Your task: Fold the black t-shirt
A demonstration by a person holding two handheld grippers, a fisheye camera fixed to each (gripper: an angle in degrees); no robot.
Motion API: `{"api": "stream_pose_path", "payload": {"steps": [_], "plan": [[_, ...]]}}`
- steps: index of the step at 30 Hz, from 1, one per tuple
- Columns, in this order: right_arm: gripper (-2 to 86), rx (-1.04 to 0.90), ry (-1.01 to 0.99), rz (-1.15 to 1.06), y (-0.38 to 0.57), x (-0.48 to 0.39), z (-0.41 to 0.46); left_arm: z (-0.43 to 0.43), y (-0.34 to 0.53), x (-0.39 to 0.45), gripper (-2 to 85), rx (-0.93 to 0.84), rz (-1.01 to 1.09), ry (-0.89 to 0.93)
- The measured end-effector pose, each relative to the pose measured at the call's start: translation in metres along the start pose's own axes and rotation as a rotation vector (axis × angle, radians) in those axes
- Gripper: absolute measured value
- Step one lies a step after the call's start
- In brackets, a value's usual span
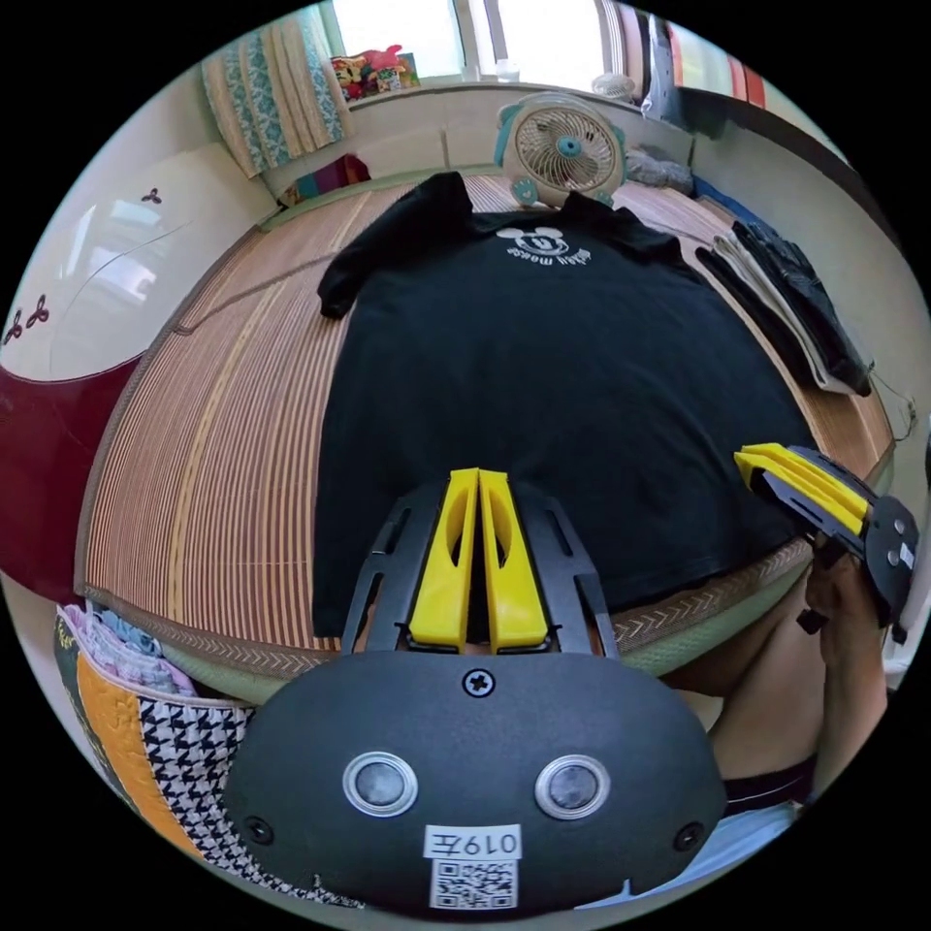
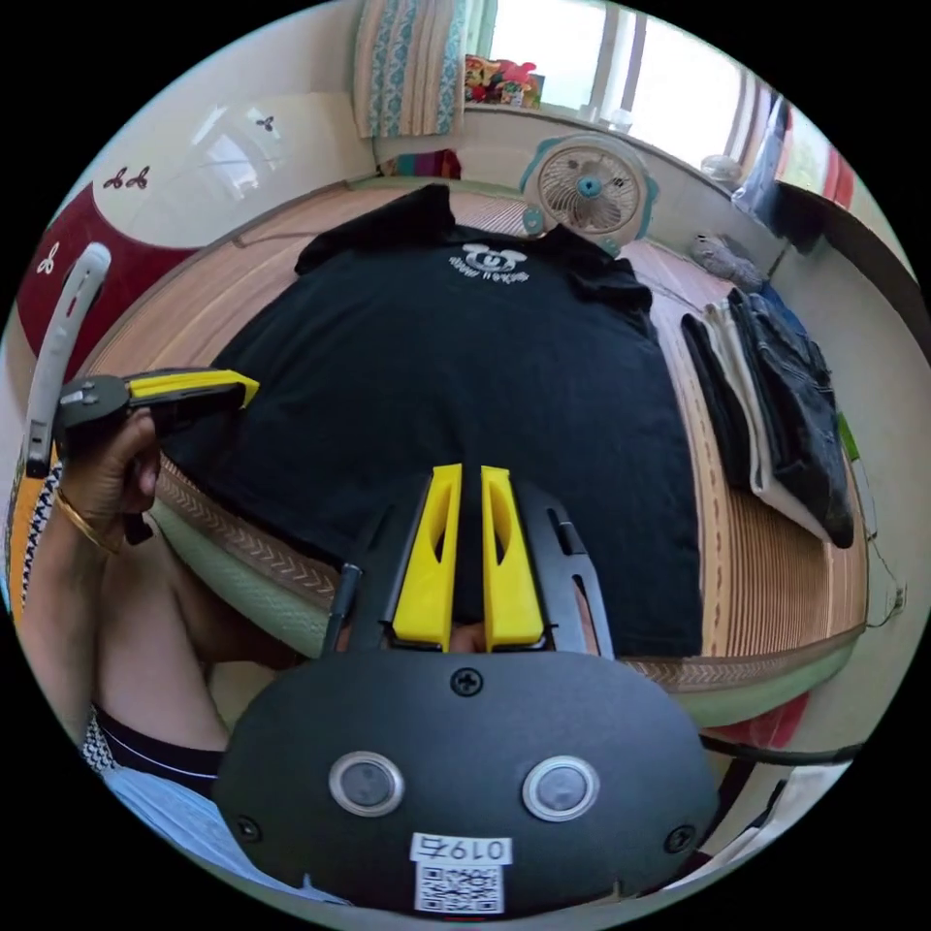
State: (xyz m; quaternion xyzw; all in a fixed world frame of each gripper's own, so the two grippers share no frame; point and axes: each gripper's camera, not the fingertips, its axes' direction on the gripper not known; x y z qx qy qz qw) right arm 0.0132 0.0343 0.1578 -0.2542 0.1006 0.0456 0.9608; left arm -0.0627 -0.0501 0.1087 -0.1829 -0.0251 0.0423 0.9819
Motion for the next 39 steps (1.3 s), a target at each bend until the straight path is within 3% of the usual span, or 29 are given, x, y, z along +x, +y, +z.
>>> {"api": "stream_pose_path", "payload": {"steps": [10, 24, 31, 35, 39], "plan": [[7.1, 0.008, 0.162, 0.142, 0.019, 0.1, -0.039, -0.027, -0.012, -0.009, 1.2, -0.01, -0.037, -0.092], [10.7, -0.297, 0.105, 0.156, 0.016, 0.171, 0.021, 0.026, 0.0, -0.077, 6.7, -0.291, -0.108, -0.133], [9.1, -0.326, 0.126, 0.128, 0.011, 0.169, 0.035, 0.049, -0.011, -0.079, 5.7, -0.367, -0.06, -0.135], [1.0, -0.338, 0.14, 0.062, 0.008, 0.159, 0.041, 0.057, -0.022, -0.083, 3.0, -0.392, 0.003, -0.099], [-0.5, -0.325, 0.128, 0.059, 0.006, 0.162, 0.039, 0.058, -0.03, -0.09, 2.1, -0.399, 0.045, -0.092]]}}
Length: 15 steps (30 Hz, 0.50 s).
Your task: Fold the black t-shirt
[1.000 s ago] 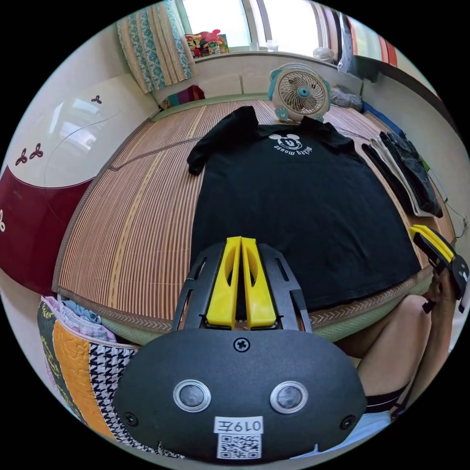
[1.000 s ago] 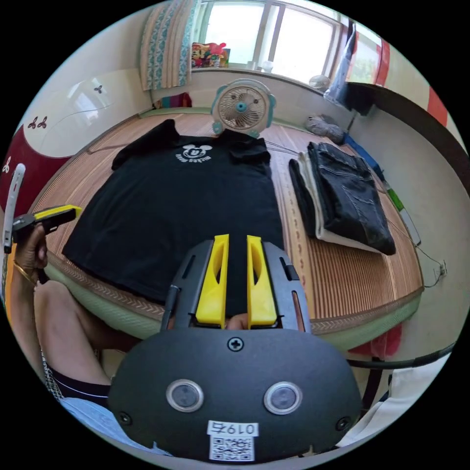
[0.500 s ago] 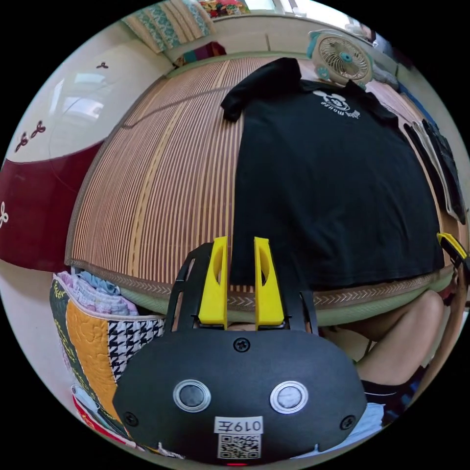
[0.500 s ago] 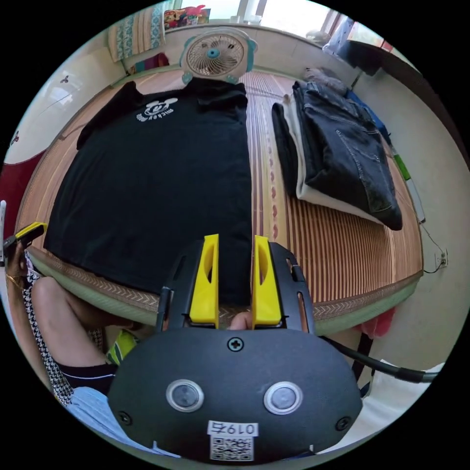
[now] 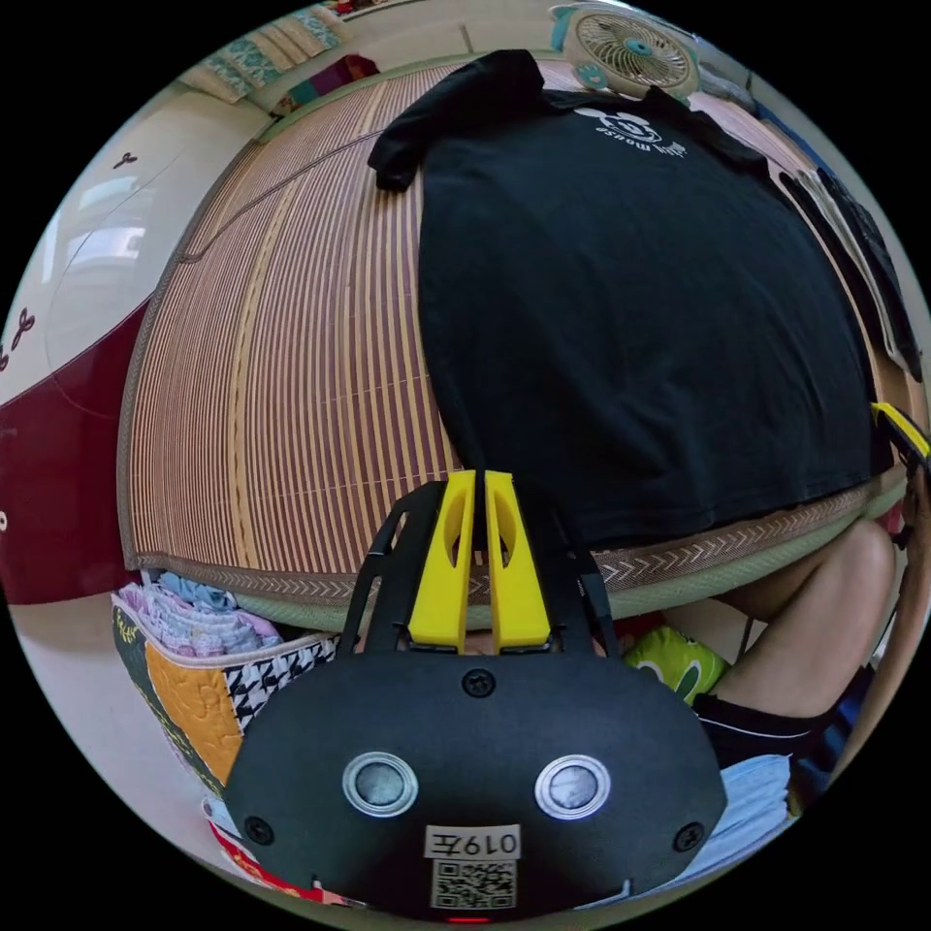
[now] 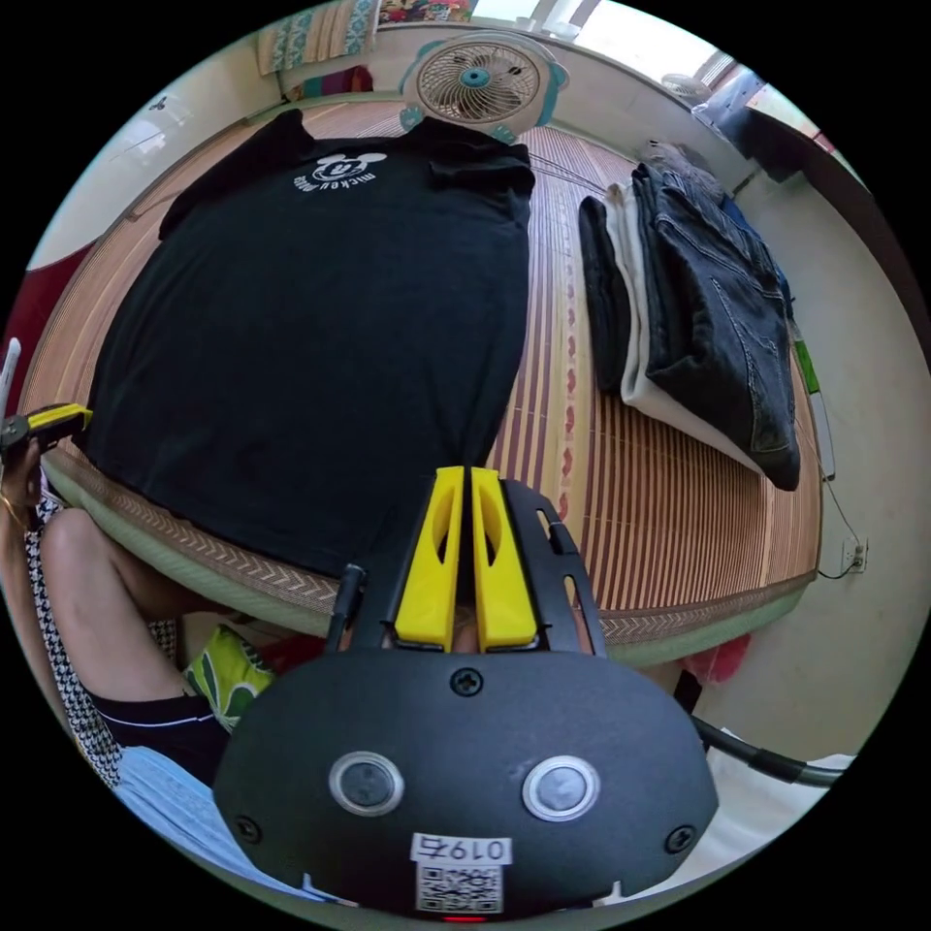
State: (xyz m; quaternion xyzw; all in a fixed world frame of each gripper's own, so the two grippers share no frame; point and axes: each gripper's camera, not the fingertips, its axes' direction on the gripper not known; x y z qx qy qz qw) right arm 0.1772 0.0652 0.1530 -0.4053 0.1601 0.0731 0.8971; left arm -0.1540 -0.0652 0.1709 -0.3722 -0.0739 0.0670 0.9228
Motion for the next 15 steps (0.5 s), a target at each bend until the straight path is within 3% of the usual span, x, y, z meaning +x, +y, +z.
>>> {"api": "stream_pose_path", "payload": {"steps": [9, 15], "plan": [[-0.9, 0.155, -0.074, -0.027, 0.017, 0.011, -0.044, -0.029, 0.015, -0.045, 1.5, 0.149, 0.029, 0.048], [-0.9, 0.082, -0.034, -0.184, 0.034, -0.007, -0.041, -0.038, 0.03, -0.071, 1.5, 0.152, 0.088, 0.027]]}}
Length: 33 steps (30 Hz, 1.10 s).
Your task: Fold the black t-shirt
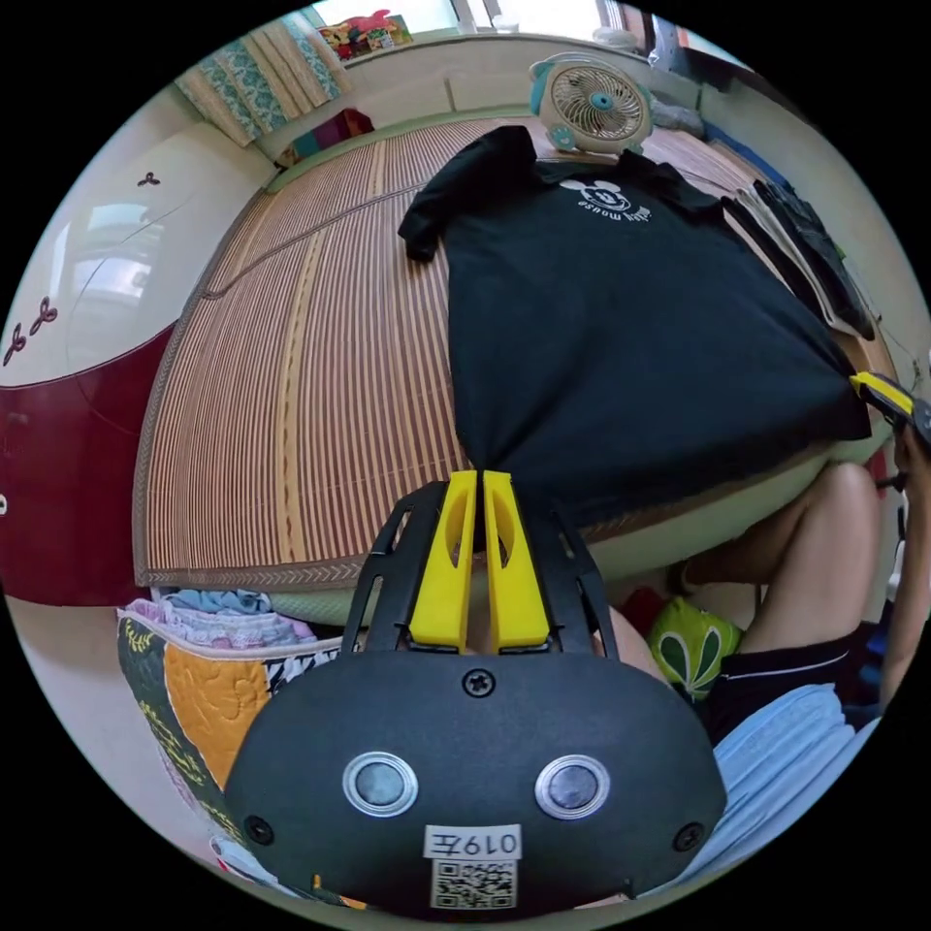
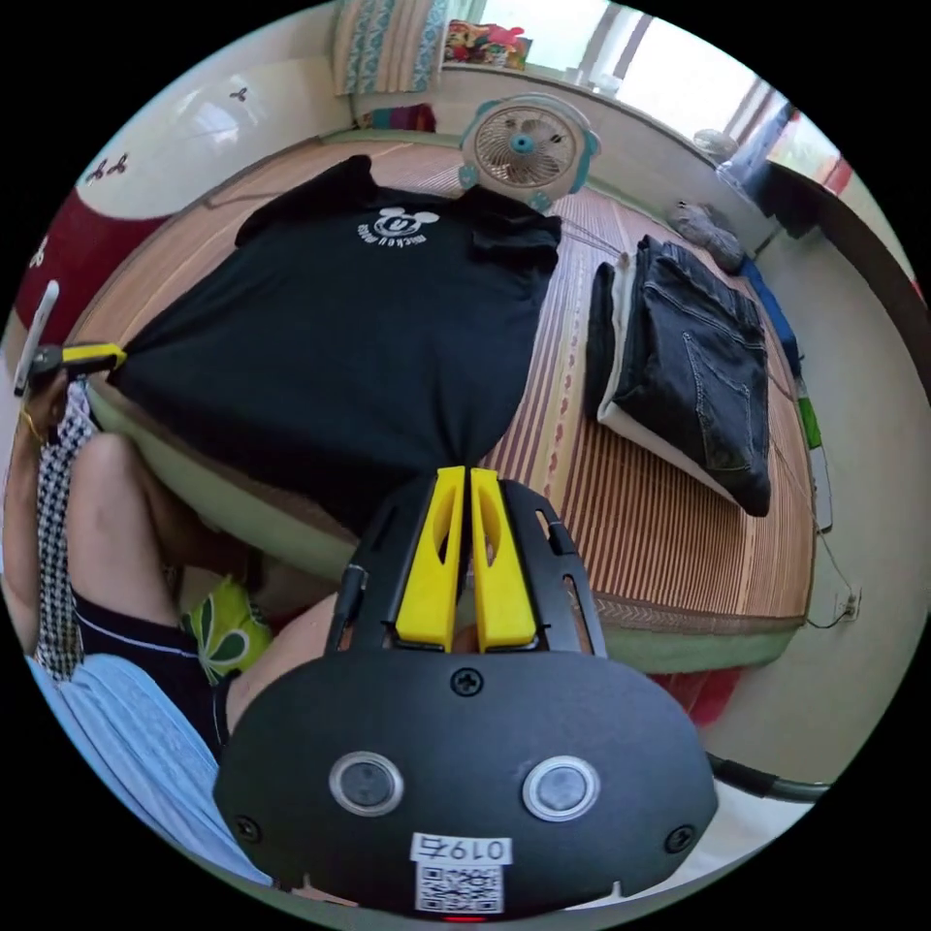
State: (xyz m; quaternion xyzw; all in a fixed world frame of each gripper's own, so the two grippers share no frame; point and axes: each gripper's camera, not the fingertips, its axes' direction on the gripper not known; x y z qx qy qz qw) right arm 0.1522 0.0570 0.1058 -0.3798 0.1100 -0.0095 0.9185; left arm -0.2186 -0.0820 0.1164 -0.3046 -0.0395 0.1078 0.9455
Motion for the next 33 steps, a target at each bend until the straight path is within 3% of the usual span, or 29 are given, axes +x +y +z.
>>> {"api": "stream_pose_path", "payload": {"steps": [6, 8, 10, 12, 17, 20, 26, 30, 33], "plan": [[-0.2, -0.124, -0.008, -0.081, 0.003, -0.009, 0.018, 0.016, 0.006, -0.012, 2.1, -0.102, 0.07, 0.07], [1.7, -0.166, 0.125, -0.053, -0.001, -0.002, 0.024, 0.018, 0.002, -0.026, 3.1, -0.124, 0.047, 0.022], [3.9, -0.137, 0.232, -0.028, -0.005, 0.005, 0.021, 0.013, -0.005, -0.045, 4.3, -0.099, 0.006, 0.004], [5.0, -0.058, 0.201, 0.009, -0.016, 0.015, 0.011, 0.006, -0.017, -0.066, 5.8, -0.04, -0.042, 0.016], [7.7, 0.286, 0.095, 0.021, -0.106, 0.025, -0.007, -0.007, -0.096, -0.122, 9.7, 0.256, -0.125, 0.04], [9.5, 0.351, 0.146, -0.051, -0.186, 0.016, 0.019, 0.008, -0.151, -0.136, 10.8, 0.325, -0.064, -0.012], [10.3, 0.294, 0.083, -0.095, -0.332, 0.019, 0.092, 0.051, -0.241, -0.188, 14.3, 0.3, -0.058, 0.148], [10.2, 0.236, 0.094, -0.104, -0.375, 0.015, 0.137, 0.073, -0.283, -0.221, 16.9, 0.272, -0.1, 0.156], [9.2, 0.274, 0.033, -0.035, -0.375, 0.022, 0.15, 0.081, -0.302, -0.261, 17.1, 0.34, -0.194, 0.308]]}}
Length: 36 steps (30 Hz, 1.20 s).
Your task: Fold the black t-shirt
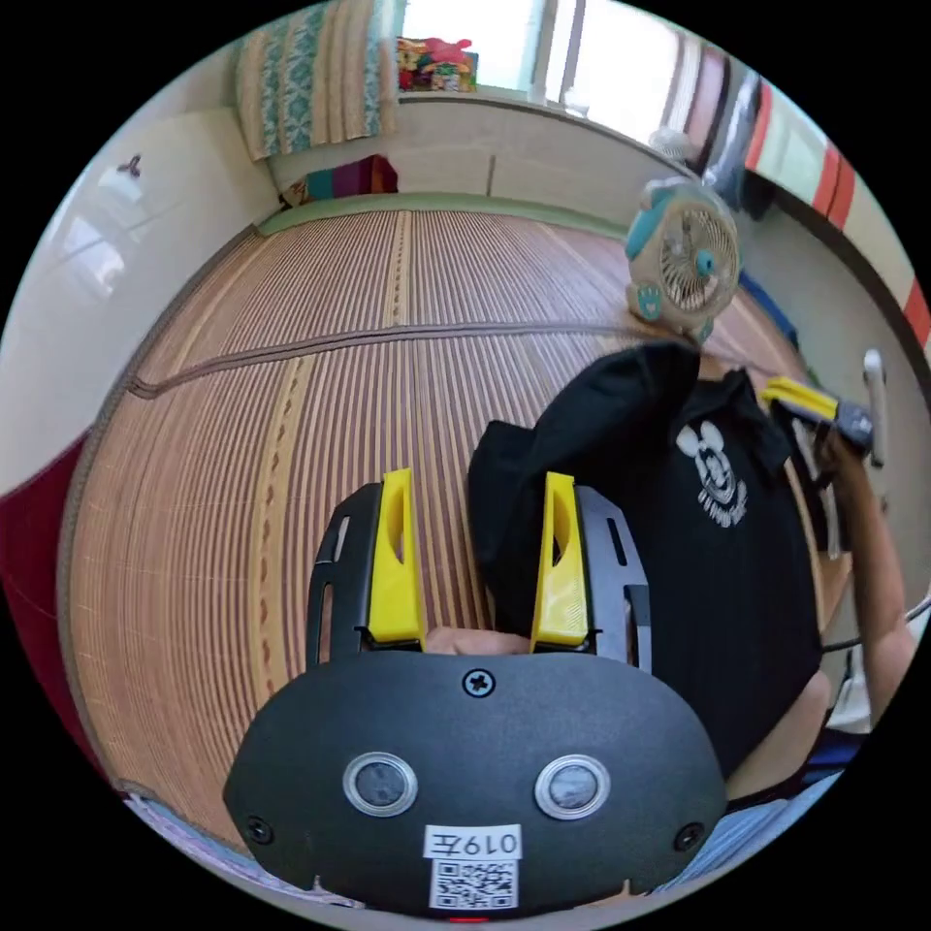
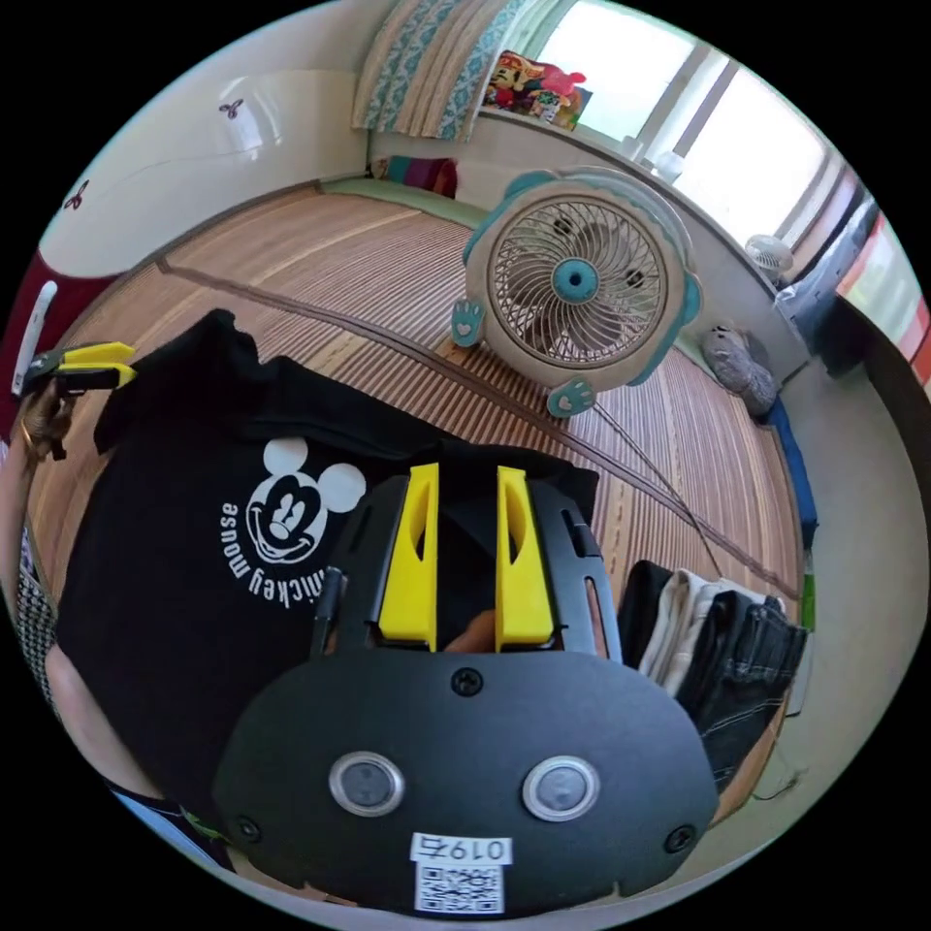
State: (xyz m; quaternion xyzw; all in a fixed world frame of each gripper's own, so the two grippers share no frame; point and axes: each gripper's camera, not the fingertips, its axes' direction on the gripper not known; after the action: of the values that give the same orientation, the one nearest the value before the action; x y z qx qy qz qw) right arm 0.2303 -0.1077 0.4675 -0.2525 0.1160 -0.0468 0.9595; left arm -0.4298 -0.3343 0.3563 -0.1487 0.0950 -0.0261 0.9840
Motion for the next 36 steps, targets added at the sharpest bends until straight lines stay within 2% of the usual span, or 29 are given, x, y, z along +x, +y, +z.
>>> {"api": "stream_pose_path", "payload": {"steps": [2, 7, 11, 14, 18, 21, 23, 27, 32, 36], "plan": [[8.6, 0.039, -0.011, 0.043, 0.015, 0.004, 0.002, 0.006, -0.018, -0.019, 16.9, 0.027, -0.041, 0.096], [9.4, -0.044, -0.034, 0.041, 0.037, 0.001, 0.026, 0.022, -0.05, -0.033, 15.9, -0.009, -0.084, 0.108], [10.0, -0.134, 0.024, -0.029, 0.043, -0.016, 0.06, 0.051, -0.071, -0.027, 14.3, -0.144, -0.033, -0.061], [9.5, -0.173, 0.027, -0.046, 0.043, -0.024, 0.082, 0.068, -0.081, -0.017, 12.3, -0.193, 0.006, -0.119], [1.5, -0.178, 0.028, -0.081, 0.04, -0.034, 0.098, 0.087, -0.09, 0.0, 6.9, -0.248, 0.091, -0.162], [-0.3, -0.142, 0.048, -0.078, 0.032, -0.028, 0.092, 0.075, -0.1, 0.002, 3.5, -0.189, 0.116, -0.189], [-0.7, -0.067, 0.105, -0.039, 0.022, -0.004, 0.071, 0.048, -0.112, -0.018, 2.5, -0.065, 0.028, -0.196], [-0.7, -0.01, 0.24, 0.102, 0.005, 0.061, 0.049, 0.014, -0.128, -0.056, 1.8, 0.073, -0.13, -0.233], [0.8, -0.246, 0.427, 0.264, -0.002, 0.152, 0.09, 0.031, -0.143, -0.08, 1.6, 0.014, -0.216, -0.211], [6.8, -0.23, 0.472, 0.255, -0.001, 0.155, 0.09, 0.035, -0.139, -0.084, 1.8, 0.023, -0.292, -0.321]]}}
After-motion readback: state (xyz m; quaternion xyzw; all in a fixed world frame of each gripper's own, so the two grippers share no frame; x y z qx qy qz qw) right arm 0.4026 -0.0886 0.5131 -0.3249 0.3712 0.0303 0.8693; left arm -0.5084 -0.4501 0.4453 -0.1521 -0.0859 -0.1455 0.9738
